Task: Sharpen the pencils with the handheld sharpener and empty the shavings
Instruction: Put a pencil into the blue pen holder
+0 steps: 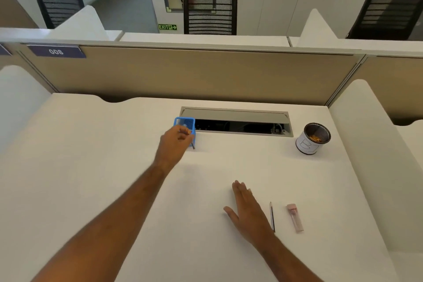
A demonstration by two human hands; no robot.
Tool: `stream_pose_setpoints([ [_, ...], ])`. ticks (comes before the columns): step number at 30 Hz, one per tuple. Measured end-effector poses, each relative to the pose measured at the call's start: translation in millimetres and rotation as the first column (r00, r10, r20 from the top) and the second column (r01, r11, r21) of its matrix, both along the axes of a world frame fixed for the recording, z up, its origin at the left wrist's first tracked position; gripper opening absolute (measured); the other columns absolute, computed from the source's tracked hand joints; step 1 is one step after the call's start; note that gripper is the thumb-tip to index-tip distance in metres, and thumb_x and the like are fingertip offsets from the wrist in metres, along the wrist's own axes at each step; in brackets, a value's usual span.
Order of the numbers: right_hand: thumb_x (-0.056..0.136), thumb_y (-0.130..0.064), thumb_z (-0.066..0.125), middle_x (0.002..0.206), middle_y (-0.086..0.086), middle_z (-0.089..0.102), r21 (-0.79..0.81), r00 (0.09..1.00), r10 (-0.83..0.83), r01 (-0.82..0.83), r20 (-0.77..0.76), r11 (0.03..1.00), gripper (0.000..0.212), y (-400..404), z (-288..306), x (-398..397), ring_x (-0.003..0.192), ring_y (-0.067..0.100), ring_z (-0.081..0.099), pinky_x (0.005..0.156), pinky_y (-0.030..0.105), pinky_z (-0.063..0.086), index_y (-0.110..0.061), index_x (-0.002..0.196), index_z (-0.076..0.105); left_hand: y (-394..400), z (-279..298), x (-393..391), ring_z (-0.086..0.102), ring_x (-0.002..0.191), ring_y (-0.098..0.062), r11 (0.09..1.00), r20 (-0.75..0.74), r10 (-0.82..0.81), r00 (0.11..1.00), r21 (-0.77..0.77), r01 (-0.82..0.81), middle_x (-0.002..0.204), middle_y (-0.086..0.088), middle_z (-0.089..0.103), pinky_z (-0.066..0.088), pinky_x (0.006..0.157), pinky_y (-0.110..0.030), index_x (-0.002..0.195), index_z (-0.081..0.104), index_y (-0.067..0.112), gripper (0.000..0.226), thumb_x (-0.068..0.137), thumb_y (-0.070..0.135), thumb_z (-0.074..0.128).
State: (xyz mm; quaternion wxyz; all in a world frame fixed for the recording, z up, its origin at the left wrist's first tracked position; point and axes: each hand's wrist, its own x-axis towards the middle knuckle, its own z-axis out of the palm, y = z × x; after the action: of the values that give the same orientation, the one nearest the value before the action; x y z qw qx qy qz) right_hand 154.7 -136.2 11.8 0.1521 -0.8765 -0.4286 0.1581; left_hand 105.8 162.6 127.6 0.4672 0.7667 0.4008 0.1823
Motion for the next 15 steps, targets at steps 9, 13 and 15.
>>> stream_pose_setpoints([
  [9,0.103,-0.065,0.026,0.178,0.017,0.008,-0.089,0.994,0.074,-0.067,0.08,0.994,0.092,32.9,-18.8,5.6,0.165,0.038,0.012,0.127,0.035,-0.015,0.001,0.168,0.018,80.4,3.1,38.0,0.071,0.114,-0.029,0.962,-0.089,0.116,0.989,0.258,-0.09,0.118,-0.009,0.082,0.059,0.102,-0.051,0.115,0.085,0.011,0.021,0.105,0.025,0.073],
  [13,0.102,-0.064,0.042,0.17,0.021,0.037,-0.145,0.986,0.107,-0.088,0.13,0.985,0.089,31.7,-23.7,0.2,0.157,0.038,0.038,0.126,0.043,0.006,0.003,0.16,0.042,92.0,-13.1,51.1,0.068,0.12,-0.035,0.936,-0.279,0.098,0.955,0.351,0.006,0.119,-0.009,0.082,0.055,0.1,-0.048,0.118,0.086,0.019,0.025,0.106,0.035,0.072],
  [15,0.102,-0.064,0.044,0.17,0.019,0.037,-0.154,0.987,0.101,-0.081,0.128,0.985,0.088,31.2,-26.1,0.7,0.157,0.037,0.039,0.125,0.045,0.014,0.003,0.16,0.043,97.0,-23.7,56.6,0.067,0.116,-0.037,0.917,-0.368,0.07,0.927,0.39,0.086,0.117,-0.011,0.082,0.052,0.095,-0.046,0.118,0.088,0.021,0.025,0.107,0.035,0.07],
])
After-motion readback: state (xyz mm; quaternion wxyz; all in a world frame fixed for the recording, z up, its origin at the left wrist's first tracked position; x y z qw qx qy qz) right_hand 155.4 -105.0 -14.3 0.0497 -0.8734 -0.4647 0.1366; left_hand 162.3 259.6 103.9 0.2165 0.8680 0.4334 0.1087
